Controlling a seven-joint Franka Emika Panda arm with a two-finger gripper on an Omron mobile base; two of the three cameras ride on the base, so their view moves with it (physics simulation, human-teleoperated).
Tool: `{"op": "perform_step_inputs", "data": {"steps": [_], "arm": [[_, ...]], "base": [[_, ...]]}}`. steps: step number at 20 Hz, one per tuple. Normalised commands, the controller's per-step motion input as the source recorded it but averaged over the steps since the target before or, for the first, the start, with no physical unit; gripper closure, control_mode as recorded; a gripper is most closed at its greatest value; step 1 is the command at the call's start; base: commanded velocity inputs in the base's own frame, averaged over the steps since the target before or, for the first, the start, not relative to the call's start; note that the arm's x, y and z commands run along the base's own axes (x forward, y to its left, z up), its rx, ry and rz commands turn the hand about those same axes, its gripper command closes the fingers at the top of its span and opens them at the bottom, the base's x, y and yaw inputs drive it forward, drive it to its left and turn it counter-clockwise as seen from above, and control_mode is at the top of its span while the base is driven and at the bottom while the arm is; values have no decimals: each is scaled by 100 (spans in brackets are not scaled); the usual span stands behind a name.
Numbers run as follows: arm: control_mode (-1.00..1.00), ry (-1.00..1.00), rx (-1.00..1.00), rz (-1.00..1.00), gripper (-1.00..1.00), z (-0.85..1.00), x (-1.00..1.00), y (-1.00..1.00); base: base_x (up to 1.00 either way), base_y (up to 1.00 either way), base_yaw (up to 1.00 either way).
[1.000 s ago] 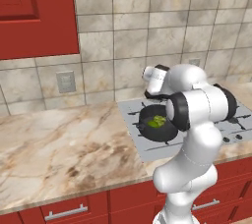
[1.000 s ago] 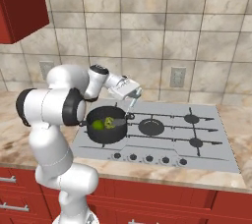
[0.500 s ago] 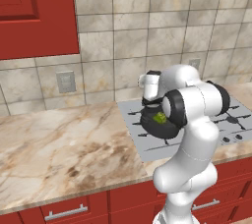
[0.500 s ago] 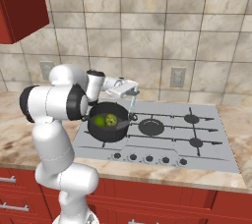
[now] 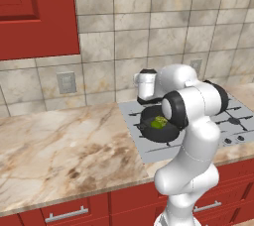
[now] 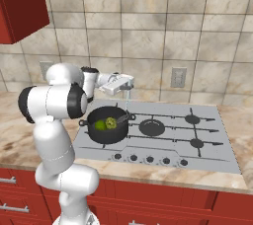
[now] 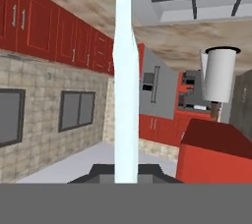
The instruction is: Put the broccoli and lime in the pot. Retrieve the spatula and lightly stir the vegetables in the pot.
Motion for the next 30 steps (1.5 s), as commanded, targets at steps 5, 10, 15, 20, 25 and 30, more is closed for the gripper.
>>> {"op": "perform_step_inputs", "data": {"steps": [5,10,15,20,25,30], "arm": [[-100,1,-8,-2,100,-1,0,1],[-100,5,-18,-2,100,6,5,21],[-100,4,-18,0,100,1,0,45],[-100,0,-13,-2,100,0,2,48],[-100,-3,-4,-6,100,-16,9,24],[-100,-13,14,-11,100,-39,0,0]], "base": [[0,0,0],[0,0,0],[0,0,0],[0,0,0],[0,0,0],[0,0,0]]}}
